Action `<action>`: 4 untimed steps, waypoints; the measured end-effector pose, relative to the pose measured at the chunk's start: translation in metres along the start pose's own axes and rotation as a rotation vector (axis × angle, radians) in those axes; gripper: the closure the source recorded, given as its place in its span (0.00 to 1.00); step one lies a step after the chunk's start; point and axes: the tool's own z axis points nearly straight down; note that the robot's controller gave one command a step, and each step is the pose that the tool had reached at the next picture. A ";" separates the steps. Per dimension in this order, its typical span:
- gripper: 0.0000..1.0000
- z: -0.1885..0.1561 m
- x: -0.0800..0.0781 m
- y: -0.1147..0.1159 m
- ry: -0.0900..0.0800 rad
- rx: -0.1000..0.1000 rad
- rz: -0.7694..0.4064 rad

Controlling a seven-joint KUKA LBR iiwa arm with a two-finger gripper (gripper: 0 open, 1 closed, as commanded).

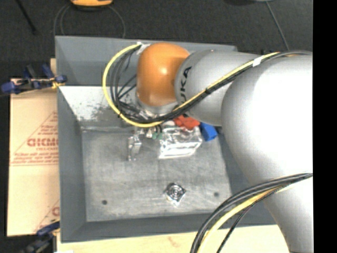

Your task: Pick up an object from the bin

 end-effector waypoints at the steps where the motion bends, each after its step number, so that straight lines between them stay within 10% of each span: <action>1: 0.00 0.009 0.031 -0.075 -0.008 -0.002 0.015; 2: 0.00 -0.018 0.048 -0.174 -0.002 0.001 0.136; 3: 0.00 0.009 0.128 -0.155 -0.015 0.003 -0.003; 4: 0.00 0.009 0.174 -0.116 -0.013 0.004 -0.171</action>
Offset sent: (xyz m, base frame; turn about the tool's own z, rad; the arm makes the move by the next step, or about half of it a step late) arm -0.0292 -0.0739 -0.0148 0.0087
